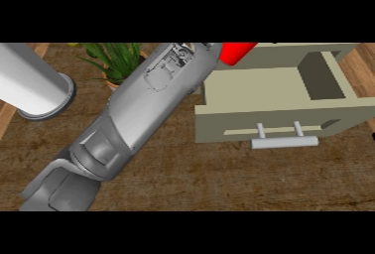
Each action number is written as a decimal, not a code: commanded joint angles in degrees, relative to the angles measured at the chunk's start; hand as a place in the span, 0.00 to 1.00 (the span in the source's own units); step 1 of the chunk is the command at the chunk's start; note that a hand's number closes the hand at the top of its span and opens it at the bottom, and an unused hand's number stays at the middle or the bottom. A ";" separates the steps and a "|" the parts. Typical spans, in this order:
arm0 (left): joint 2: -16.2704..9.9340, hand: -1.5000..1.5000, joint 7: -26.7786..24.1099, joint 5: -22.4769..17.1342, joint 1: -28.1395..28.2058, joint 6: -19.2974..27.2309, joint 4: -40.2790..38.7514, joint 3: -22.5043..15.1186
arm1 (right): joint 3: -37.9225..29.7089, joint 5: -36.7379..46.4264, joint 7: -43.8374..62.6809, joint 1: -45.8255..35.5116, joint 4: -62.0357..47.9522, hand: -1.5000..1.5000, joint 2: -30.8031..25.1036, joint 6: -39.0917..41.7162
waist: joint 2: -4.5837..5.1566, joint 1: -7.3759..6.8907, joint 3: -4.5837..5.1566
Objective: Pick up the can, place it into the drawer and close the drawer
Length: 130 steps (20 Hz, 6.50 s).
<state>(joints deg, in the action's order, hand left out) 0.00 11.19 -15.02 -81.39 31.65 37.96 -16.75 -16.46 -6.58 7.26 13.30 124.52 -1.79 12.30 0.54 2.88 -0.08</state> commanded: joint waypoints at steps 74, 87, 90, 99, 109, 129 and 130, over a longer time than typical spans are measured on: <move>-0.30 0.00 -14.63 -23.85 -1.74 16.54 -10.91 -18.44 | 21.98 60.69 -10.24 -15.98 -18.11 0.00 -12.79 -11.81 | -0.38 -3.04 0.04; -14.22 0.00 -2.34 -19.22 5.53 16.03 7.57 -20.43 | 17.66 66.51 -14.04 -26.39 -46.29 0.00 -8.79 -27.91 | -0.87 -4.88 0.03; -16.25 0.00 -0.91 -18.01 7.23 16.84 9.51 -20.24 | 18.18 68.53 -13.96 -28.99 -51.09 0.00 -7.43 -30.02 | -0.77 -4.60 0.04; -22.44 0.00 2.21 -17.71 13.61 13.47 19.46 -20.49 | 13.28 72.98 -14.15 -40.80 -69.37 0.00 -7.46 -39.86 | -0.34 -6.66 0.02; -26.55 0.00 5.50 -15.22 17.71 14.06 26.36 -19.74 | 8.65 76.01 -13.26 -57.53 -88.69 0.00 -6.53 -49.96 | 0.12 -6.42 -0.04; -31.79 0.00 2.91 -12.70 33.24 12.28 40.94 -18.05 | 2.46 76.37 -11.21 -78.11 -110.01 0.00 -10.50 -53.99 | 0.96 -8.63 -0.02; -29.35 0.00 1.83 -12.24 32.62 12.36 37.60 -18.54 | 1.76 75.46 -14.27 -77.24 -109.79 0.00 -11.58 -55.37 | 1.71 -8.13 -0.09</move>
<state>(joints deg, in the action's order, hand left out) -30.55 14.43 -28.07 -50.26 44.07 76.11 -35.19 -13.00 70.40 -5.64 -60.15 16.32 -12.87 -42.42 1.31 -4.46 0.01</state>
